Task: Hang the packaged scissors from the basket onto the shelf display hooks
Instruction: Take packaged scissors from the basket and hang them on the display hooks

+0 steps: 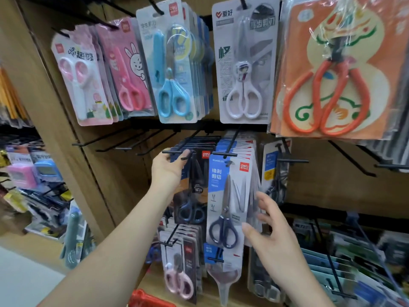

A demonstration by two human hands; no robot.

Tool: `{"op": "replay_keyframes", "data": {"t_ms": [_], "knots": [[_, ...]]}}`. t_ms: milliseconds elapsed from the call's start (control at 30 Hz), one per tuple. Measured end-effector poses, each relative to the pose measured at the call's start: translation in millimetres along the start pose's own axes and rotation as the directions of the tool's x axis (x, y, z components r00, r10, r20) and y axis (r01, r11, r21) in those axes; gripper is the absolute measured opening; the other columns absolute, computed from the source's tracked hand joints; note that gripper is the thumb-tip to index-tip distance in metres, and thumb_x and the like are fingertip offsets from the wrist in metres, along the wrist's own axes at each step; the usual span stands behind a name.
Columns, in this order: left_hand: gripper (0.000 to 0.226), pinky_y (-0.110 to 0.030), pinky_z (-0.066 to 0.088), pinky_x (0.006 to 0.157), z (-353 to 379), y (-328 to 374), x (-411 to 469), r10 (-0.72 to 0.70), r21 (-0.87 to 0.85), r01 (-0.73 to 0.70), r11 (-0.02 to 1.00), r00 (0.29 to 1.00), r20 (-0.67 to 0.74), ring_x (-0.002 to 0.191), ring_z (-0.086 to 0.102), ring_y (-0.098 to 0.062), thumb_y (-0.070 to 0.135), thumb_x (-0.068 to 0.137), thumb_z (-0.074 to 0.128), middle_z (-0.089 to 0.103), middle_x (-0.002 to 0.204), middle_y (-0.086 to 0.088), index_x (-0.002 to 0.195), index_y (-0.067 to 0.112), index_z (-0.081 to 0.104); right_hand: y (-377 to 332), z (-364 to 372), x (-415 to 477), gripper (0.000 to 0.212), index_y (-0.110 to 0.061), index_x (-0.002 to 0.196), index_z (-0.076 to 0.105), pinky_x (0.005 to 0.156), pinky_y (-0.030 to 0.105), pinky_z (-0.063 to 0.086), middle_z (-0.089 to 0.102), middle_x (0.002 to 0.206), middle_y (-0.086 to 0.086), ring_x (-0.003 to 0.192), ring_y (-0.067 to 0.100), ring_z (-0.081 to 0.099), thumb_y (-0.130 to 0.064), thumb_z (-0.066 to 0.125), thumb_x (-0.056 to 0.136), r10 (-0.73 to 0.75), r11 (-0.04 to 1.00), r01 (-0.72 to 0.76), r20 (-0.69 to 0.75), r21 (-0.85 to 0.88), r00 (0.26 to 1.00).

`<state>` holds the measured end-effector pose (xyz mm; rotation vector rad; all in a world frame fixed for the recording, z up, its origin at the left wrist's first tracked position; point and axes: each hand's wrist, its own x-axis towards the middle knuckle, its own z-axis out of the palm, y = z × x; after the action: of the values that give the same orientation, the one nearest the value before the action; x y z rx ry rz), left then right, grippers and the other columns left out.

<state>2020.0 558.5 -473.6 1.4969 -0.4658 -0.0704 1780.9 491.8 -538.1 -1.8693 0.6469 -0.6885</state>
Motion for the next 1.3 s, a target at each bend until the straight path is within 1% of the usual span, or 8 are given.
{"op": "replay_keyframes", "data": {"t_ms": [100, 233, 400, 500, 600, 867, 1167, 1300], "knots": [[0.023, -0.028, 0.058, 0.08, 9, -1, 5, -0.03, -0.077, 0.026, 0.997, 0.998, -0.049, 0.096, 0.068, -0.024, 0.009, 0.09, 0.07, 0.071, 0.106, -0.01, 0.112, 0.005, 0.064, -1, 8, 11, 0.071, -0.039, 0.148, 0.032, 0.112, 0.037, 0.04, 0.04, 0.149, -0.017, 0.134, 0.008, 0.043, -0.038, 0.069, 0.088, -0.006, 0.987, -0.002, -0.048, -0.163, 0.999], [0.025, -0.007, 0.049, 0.055, 15, -6, 7, -0.004, -0.057, 0.0, 0.998, 0.998, -0.07, 0.084, 0.064, -0.015, 0.008, 0.092, 0.067, 0.067, 0.102, -0.006, 0.116, 0.006, 0.06, 0, 15, 27, 0.047, -0.026, 0.133, 0.054, 0.099, 0.037, 0.049, 0.061, 0.128, -0.008, 0.117, 0.014, 0.057, -0.038, 0.067, 0.09, -0.054, 0.953, 0.002, -0.162, -0.303, 0.985], [0.034, -0.029, 0.048, 0.08, -1, -20, -14, 0.235, 0.291, -0.179, 0.94, 0.958, -0.167, 0.09, 0.055, -0.017, 0.019, 0.084, 0.075, 0.054, 0.104, -0.005, 0.109, 0.021, 0.053, 1, 14, 34, 0.033, -0.022, 0.117, 0.055, 0.085, 0.03, 0.043, 0.055, 0.119, -0.001, 0.111, 0.02, 0.054, -0.034, 0.067, 0.089, -0.121, 0.94, 0.022, -0.273, -0.34, 0.954], [0.026, -0.032, 0.05, 0.08, -7, -31, -62, 0.263, 0.241, -0.266, 0.933, 0.964, 0.045, 0.086, 0.057, -0.012, 0.02, 0.084, 0.075, 0.059, 0.099, 0.0, 0.103, 0.026, 0.058, 1, 12, 34, 0.062, -0.02, 0.14, 0.039, 0.102, 0.033, 0.039, 0.045, 0.14, 0.002, 0.129, 0.02, 0.044, -0.034, 0.069, 0.087, -0.047, 0.979, -0.007, -0.263, -0.202, 0.964], [0.054, -0.021, 0.048, 0.093, 3, -44, -100, 0.077, 0.189, -0.154, 0.97, 0.929, 0.361, 0.11, 0.057, 0.004, 0.028, 0.085, 0.076, 0.058, 0.122, 0.019, 0.131, 0.036, 0.049, 4, 23, 36, 0.085, -0.028, 0.155, 0.018, 0.115, 0.043, 0.035, 0.042, 0.151, -0.001, 0.138, 0.018, 0.041, -0.041, 0.064, 0.085, 0.073, 0.997, -0.073, -0.135, 0.006, 0.988], [0.091, -0.029, 0.054, 0.096, 15, -54, -111, -0.013, 0.075, -0.023, 0.997, 0.895, 0.446, 0.118, 0.06, 0.001, 0.0, 0.079, 0.075, 0.06, 0.13, 0.02, 0.147, 0.04, 0.031, 26, 47, 42, 0.083, -0.047, 0.15, 0.025, 0.106, 0.046, 0.048, 0.058, 0.139, -0.005, 0.122, 0.017, 0.061, -0.015, 0.054, 0.079, 0.18, 0.849, -0.204, 0.096, 0.488, 0.979], [0.101, 0.0, 0.042, 0.087, -6, -56, -123, 0.02, 0.245, -0.147, 0.958, 0.891, 0.454, 0.119, 0.041, 0.025, -0.002, 0.082, 0.072, 0.036, 0.136, 0.038, 0.153, 0.042, 0.015, 11, 46, 20, 0.092, -0.036, 0.155, 0.004, 0.115, 0.046, 0.037, 0.035, 0.158, -0.003, 0.141, 0.019, 0.04, -0.023, 0.06, 0.084, 0.127, 0.992, -0.125, -0.094, 0.026, 0.987], [0.096, -0.003, 0.044, 0.079, -38, -57, -131, 0.018, 0.293, -0.141, 0.946, 0.922, 0.387, 0.116, 0.048, 0.006, -0.003, 0.087, 0.067, 0.035, 0.14, 0.028, 0.146, 0.053, 0.017, -2, 39, -11, 0.077, -0.023, 0.156, 0.018, 0.122, 0.031, 0.018, 0.023, 0.162, -0.005, 0.148, 0.01, 0.02, -0.006, 0.056, 0.091, -0.13, 0.99, 0.104, -0.329, -0.093, 0.935]]}}
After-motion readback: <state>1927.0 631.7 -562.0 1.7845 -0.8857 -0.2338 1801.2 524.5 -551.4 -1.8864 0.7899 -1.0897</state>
